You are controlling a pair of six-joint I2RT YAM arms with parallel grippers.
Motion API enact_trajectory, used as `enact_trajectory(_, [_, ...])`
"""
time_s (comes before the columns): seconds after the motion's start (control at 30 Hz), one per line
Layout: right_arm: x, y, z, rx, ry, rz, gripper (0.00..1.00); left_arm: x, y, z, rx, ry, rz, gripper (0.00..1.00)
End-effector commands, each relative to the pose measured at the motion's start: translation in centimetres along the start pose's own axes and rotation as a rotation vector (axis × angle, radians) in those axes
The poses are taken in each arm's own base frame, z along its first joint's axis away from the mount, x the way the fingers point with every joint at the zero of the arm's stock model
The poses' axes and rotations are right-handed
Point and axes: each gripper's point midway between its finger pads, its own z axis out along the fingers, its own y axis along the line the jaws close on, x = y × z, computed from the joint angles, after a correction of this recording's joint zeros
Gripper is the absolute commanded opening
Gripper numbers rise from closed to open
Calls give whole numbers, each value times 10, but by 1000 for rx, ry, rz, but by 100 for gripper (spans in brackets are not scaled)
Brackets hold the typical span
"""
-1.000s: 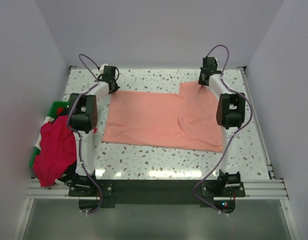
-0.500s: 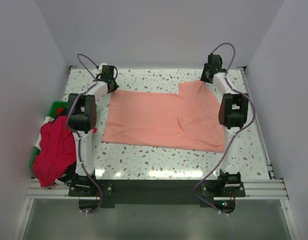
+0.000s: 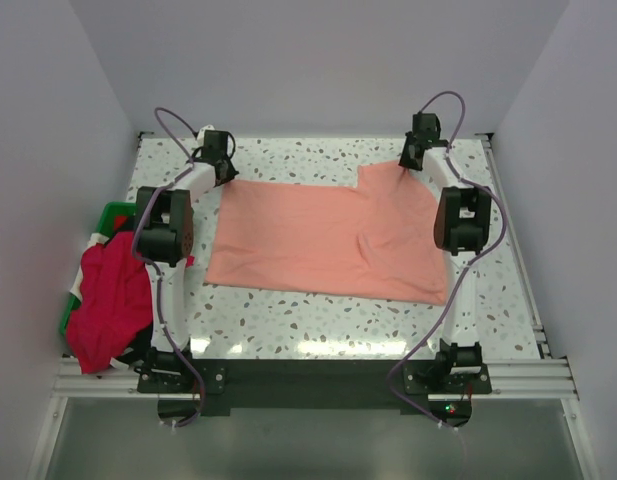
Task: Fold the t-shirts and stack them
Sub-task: Fold the tshirt
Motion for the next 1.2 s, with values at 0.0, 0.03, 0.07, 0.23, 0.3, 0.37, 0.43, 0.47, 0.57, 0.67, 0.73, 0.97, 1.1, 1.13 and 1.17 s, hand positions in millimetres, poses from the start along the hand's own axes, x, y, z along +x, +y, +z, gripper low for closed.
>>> enact_trajectory(0.0, [-24,2,-10,1,-45,18,27,-38,-9,-12,47,-95,-16,0])
enact_trajectory(0.03, [-25,2,-11,1,-48,23,24,-38,-8,-12,47,-94,-17,0])
enact_trajectory(0.07, [-24,0,-11,5,-46,27,19,-37,-8,-11,47,-94,-17,0])
enact_trajectory(0.23, [-41,2,-24,-4,-83,51,4,-41,-8,-12,48,-100,-19,0])
enact_trajectory(0.3, [-50,3,-30,-10,-106,55,0,-45,-6,-13,48,-107,-26,0])
enact_trajectory(0.37, [-65,4,-44,-22,-141,73,0,-51,-8,-15,57,-116,-32,0])
enact_trajectory(0.43, [-75,1,-51,-44,-165,102,0,-55,-8,-15,65,-121,-36,0])
enact_trajectory(0.47, [-84,3,-61,-60,-185,113,0,-59,-9,-17,70,-128,-39,0])
enact_trajectory(0.57, [-96,-5,-71,-97,-204,162,0,-67,-11,-20,82,-141,-43,0])
enact_trajectory(0.67, [-103,-10,-82,-115,-214,177,0,-73,-11,-22,91,-149,-49,0])
enact_trajectory(0.73, [-105,-10,-90,-128,-218,183,0,-76,-11,-23,99,-152,-52,0])
enact_trajectory(0.97, [-91,-13,-115,-140,-209,197,0,-86,-10,-39,118,-165,-69,0])
enact_trajectory(1.1, [-70,-18,-129,-136,-183,210,0,-87,-7,-53,127,-169,-81,0])
enact_trajectory(1.13, [-67,-19,-133,-134,-180,213,0,-87,-7,-56,132,-173,-82,0])
enact_trajectory(1.17, [-71,-19,-145,-138,-193,220,0,-84,-5,-63,132,-169,-82,0])
